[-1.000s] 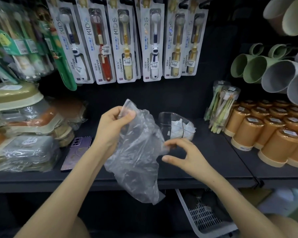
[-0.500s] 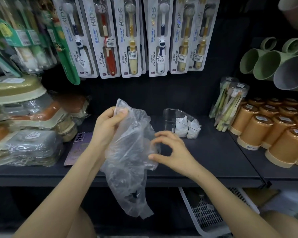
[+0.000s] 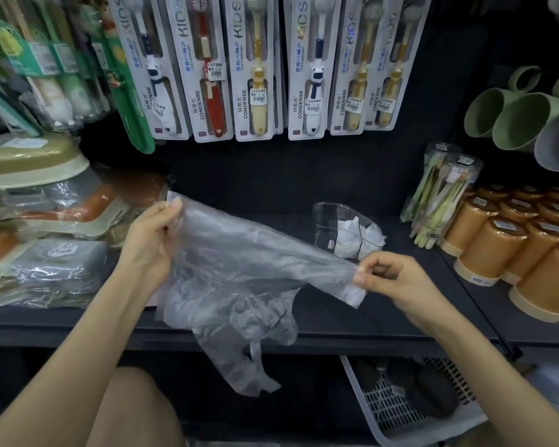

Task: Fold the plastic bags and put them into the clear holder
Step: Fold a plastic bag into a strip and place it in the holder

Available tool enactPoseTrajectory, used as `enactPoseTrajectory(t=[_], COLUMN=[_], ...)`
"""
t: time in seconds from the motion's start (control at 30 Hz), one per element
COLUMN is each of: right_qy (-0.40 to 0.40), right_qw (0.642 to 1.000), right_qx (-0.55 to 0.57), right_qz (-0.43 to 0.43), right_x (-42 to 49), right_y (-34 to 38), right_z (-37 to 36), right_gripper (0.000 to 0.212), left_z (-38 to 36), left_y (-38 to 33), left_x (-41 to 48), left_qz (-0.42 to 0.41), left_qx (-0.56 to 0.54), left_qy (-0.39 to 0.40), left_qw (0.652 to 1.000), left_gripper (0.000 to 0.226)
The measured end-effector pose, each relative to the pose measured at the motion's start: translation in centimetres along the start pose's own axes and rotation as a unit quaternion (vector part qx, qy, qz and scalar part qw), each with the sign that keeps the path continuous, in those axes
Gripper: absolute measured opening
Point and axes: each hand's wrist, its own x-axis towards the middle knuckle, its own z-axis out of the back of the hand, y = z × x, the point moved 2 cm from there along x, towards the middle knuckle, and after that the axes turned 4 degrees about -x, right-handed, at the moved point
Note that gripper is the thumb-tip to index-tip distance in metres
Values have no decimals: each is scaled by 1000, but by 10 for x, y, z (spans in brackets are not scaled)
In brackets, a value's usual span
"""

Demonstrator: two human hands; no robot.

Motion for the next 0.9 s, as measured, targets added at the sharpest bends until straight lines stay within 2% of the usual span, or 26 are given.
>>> enactPoseTrajectory(t=[0.07, 0.17, 0.27, 0.37, 0.5, 0.6, 0.67, 0.73, 0.77, 0.8, 0.87, 0.9], right_qy=[11, 17, -13, -60, -134, -178, -197, -204, -201, -195, -204, -216], right_qw=[999, 993, 984, 974, 962, 952, 949, 948, 943, 928, 868, 857], right_qx=[-2, -44, -62, -53, -112, -158, -150, -130, -163, -243, -424, -449], right_qz=[-34, -106, -165, -212, -211, -195, -194, -207, -210, -203, -159, -131], right_x=[5, 19, 38, 58, 81, 94, 100, 103, 102, 98, 81, 69], right_y=[-1, -16, -36, -52, -66, -72, -74, -76, -75, -72, -59, -51], right_z=[6, 13, 15, 10, 10, 13, 16, 18, 20, 22, 20, 16], right_gripper=[2, 3, 13, 15, 21, 24, 24, 12, 17, 31, 46, 48], left_z=[6, 9, 10, 12, 7, -1, -3, 1, 3, 7, 14, 18], left_y=[4, 13, 28, 47, 72, 80, 79, 80, 80, 82, 83, 83], left_x=[4, 10, 19, 33, 51, 62, 66, 66, 63, 58, 40, 29], left_qz=[0, 7, 36, 56, 72, 118, 194, 242, 248, 248, 239, 229], left_qx=[29, 55, 101, 138, 180, 164, 117, 107, 124, 158, 262, 310], left_qy=[-30, -69, -89, -111, -138, -111, -74, -69, -74, -82, -87, -84], left_qw=[999, 996, 990, 983, 971, 973, 971, 962, 958, 952, 931, 919], left_gripper=[35, 22, 11, 8, 16, 19, 46, 64, 65, 64, 60, 56])
